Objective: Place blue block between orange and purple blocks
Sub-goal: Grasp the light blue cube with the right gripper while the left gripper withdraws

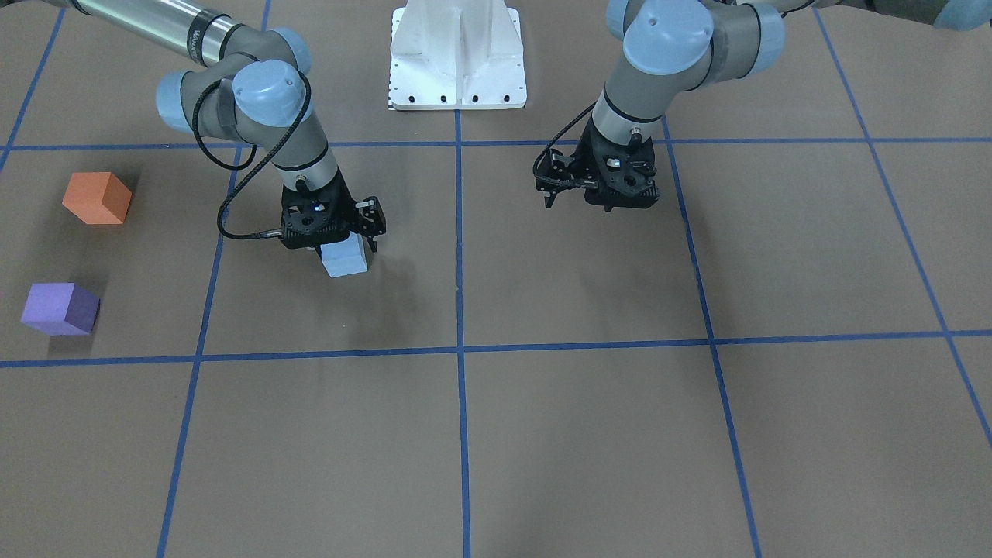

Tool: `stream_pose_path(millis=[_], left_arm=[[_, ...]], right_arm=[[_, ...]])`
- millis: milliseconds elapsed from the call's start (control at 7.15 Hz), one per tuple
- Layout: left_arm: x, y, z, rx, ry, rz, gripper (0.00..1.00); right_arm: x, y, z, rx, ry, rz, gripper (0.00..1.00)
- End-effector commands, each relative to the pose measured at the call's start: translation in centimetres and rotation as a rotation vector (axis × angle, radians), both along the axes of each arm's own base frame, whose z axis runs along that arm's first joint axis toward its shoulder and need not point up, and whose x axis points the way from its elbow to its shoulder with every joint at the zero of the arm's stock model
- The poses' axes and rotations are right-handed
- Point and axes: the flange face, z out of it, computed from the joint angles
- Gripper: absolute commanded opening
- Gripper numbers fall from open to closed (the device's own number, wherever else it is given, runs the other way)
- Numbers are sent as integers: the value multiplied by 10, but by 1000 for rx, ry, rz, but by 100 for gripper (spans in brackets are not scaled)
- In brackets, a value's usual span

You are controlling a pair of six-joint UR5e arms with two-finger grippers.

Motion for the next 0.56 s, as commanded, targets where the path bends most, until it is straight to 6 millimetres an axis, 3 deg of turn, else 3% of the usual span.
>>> stream_pose_path(millis=[0, 140, 280, 420], left_arm=[[0, 0, 0, -1, 1, -1, 100], [0, 1, -1, 0, 2, 0, 100], [-1, 1, -3, 3, 6, -1, 100], [-1, 1, -5, 5, 9, -1, 100]], right_arm=[[-1, -2, 1, 1, 2, 3, 64], [7, -5, -2, 0, -6, 9, 21], [26, -10, -1, -6, -13, 23, 0], [58, -14, 9, -30, -12, 38, 0]])
